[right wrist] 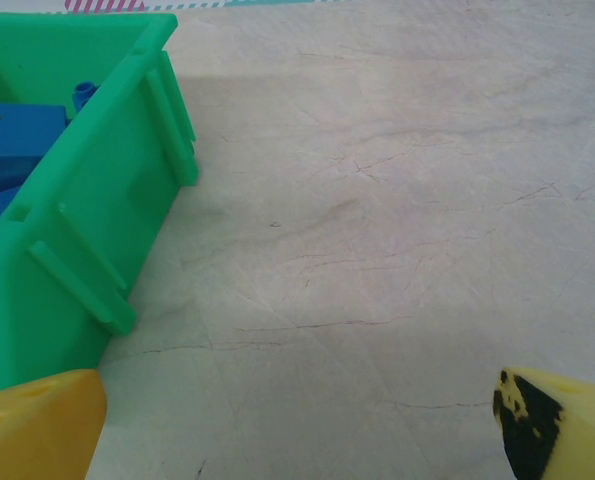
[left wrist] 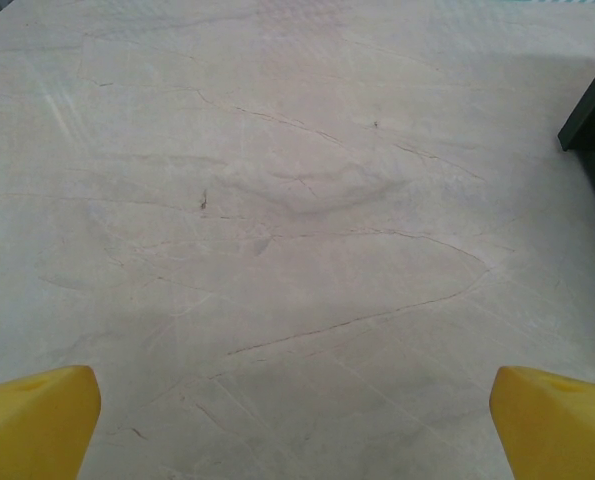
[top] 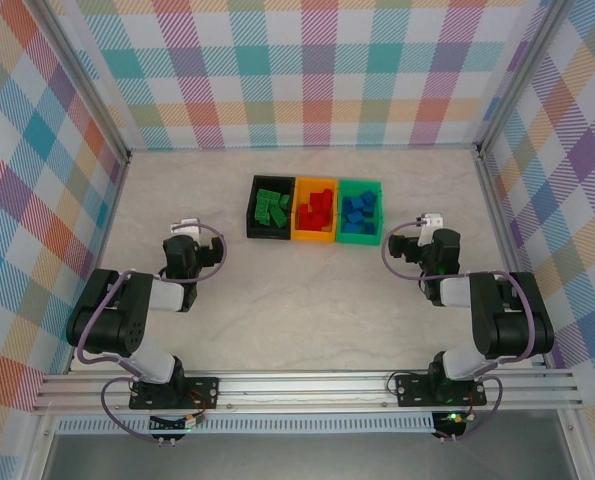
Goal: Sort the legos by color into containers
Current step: Reset both arms
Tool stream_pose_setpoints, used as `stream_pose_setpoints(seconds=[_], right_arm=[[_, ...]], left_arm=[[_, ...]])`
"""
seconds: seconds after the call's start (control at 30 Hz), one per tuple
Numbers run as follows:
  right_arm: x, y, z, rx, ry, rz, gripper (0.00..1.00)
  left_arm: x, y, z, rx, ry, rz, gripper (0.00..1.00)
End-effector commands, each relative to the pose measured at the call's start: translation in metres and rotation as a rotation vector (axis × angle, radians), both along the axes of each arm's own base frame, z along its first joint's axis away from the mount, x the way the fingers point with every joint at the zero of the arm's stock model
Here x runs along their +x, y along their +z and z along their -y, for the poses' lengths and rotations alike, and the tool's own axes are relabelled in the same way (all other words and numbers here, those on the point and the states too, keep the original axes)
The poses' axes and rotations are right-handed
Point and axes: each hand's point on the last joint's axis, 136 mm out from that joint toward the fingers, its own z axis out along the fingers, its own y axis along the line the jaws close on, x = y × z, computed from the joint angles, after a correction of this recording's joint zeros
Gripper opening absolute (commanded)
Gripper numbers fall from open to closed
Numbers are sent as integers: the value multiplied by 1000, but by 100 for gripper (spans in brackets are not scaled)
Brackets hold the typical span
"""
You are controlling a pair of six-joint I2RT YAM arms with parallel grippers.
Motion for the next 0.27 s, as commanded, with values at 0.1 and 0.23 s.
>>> stream_pose_setpoints(seconds=[0.1,0.23], right_arm=[[9,14,-3,24,18,48,99],[9,14,-3,23,19,48,99]], left_arm=[[8,11,-1,-18,1,40,100],[8,11,-1,-18,0,40,100]])
